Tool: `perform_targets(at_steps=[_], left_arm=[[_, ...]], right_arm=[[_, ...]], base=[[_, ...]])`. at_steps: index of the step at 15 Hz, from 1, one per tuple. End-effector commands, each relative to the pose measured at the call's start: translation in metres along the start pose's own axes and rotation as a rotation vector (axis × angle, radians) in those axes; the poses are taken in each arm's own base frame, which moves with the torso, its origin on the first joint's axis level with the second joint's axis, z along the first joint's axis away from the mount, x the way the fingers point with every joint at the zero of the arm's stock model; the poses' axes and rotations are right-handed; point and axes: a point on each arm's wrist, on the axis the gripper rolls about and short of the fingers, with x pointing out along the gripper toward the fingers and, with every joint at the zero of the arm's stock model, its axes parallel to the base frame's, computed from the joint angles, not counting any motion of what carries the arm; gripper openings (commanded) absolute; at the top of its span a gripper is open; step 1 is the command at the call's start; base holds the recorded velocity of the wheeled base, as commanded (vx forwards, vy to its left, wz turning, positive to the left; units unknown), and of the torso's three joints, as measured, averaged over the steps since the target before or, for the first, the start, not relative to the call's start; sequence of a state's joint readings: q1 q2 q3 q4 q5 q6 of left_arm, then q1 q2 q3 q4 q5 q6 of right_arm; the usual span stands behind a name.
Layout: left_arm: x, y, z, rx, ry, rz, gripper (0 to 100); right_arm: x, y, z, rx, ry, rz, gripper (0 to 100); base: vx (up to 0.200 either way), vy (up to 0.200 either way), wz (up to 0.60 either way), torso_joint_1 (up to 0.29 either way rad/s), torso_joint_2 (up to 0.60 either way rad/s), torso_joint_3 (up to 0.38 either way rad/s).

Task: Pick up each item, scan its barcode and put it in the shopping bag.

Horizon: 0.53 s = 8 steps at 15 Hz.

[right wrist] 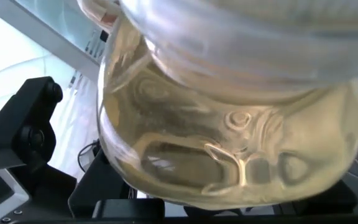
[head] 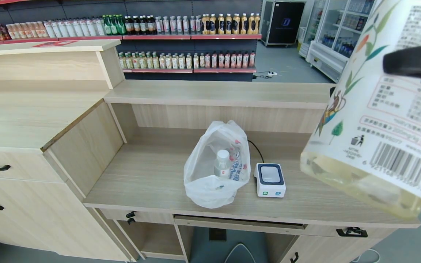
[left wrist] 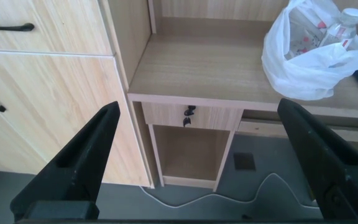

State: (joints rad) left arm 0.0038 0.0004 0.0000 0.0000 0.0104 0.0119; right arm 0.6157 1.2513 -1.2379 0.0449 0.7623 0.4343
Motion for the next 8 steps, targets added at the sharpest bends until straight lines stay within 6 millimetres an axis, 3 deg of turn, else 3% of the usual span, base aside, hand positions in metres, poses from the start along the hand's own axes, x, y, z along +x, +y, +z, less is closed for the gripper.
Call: perform_targets(at_steps=[1,8], left_arm=[[0.0000,0.0000,0.0000,0.000,0.000,0.001,100],[0.0000,0.0000,0.0000,0.000,0.000,0.001,100]], right_arm=[[-0.0006,0.0004,-0.0006,0.013,0.008,-0.009,0],[-0.0062,0.0057,-0.0020,0.116,0.053,-0.047,0]], base=[[0.000,0.000,0.00,0.000,0.00,0.000],[0.000,0.000,0.00,0.000,0.00,0.000]])
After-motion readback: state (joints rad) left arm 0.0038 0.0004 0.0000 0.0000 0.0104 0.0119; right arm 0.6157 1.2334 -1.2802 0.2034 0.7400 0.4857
